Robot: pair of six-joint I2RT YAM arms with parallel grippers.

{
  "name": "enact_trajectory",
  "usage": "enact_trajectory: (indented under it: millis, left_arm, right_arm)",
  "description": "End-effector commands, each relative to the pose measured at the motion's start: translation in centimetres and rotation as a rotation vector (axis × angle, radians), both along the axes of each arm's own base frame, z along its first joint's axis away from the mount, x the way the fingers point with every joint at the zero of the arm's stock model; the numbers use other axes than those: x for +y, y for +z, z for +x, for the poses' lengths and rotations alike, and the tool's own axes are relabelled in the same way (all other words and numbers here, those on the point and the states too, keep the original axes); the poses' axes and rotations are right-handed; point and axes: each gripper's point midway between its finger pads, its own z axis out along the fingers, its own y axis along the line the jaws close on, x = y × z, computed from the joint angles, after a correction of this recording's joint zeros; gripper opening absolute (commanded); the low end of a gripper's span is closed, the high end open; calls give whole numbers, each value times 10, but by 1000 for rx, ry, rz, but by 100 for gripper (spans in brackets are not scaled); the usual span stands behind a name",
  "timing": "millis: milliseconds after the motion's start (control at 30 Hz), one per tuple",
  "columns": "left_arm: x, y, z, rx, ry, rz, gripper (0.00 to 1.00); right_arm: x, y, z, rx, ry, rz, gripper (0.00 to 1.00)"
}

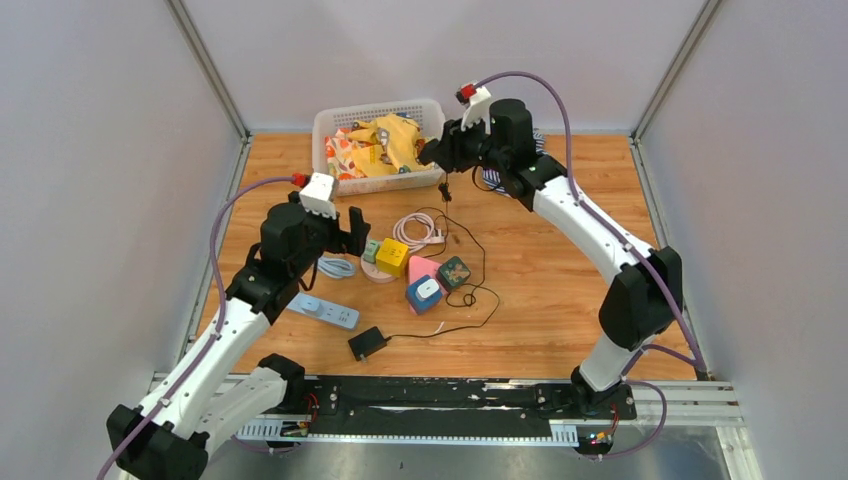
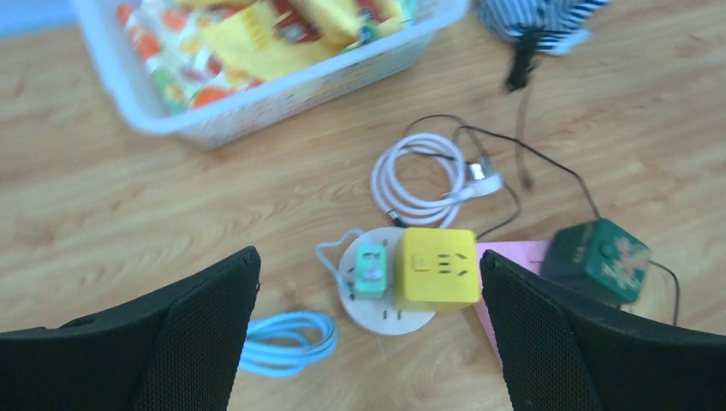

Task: Insert the plug
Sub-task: Adjust the plug, then insert the plug into the socket.

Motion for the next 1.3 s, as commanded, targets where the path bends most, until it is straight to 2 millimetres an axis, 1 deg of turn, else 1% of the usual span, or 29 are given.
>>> enact_trajectory:
  millis: [0, 100, 200, 300, 400, 600, 733, 833, 1000, 1133, 1267]
  left_arm:
    - [47, -13, 12, 135, 313, -119, 100]
    - [59, -18, 11, 159, 384, -171, 100]
    - [58, -26, 8, 160, 390, -215, 100]
    - [52, -35, 5, 196, 354, -217, 100]
    - [49, -43, 3, 241, 338, -210, 100]
    - [33, -55, 1, 348, 279, -234, 92]
    - [23, -57, 1, 375, 236, -282, 90]
    - [21, -59, 1, 394, 228, -298, 89]
    - [23, -63, 3, 425, 231, -307, 89]
    - [23, -63, 4, 442, 225, -307, 88]
    - [22, -63, 4, 441, 222, -314, 86]
  right_arm:
    - [-23, 13, 5, -213, -12, -178, 0]
    - [-10, -18, -4, -186, 42, -151, 0]
    - [6, -52, -14, -171, 86, -145, 0]
    - [23, -74, -29, -209, 143, -161, 0]
    - [36, -86, -41, -195, 185, -156, 0]
    - [52, -102, -63, -136, 252, -120, 0]
    - [59, -103, -77, -158, 290, -106, 0]
    - [61, -108, -87, -133, 325, -122, 0]
    - [65, -109, -105, -130, 379, -129, 0]
    - [69, -111, -118, -123, 413, -168, 0]
    - [71, -112, -125, -133, 421, -193, 0]
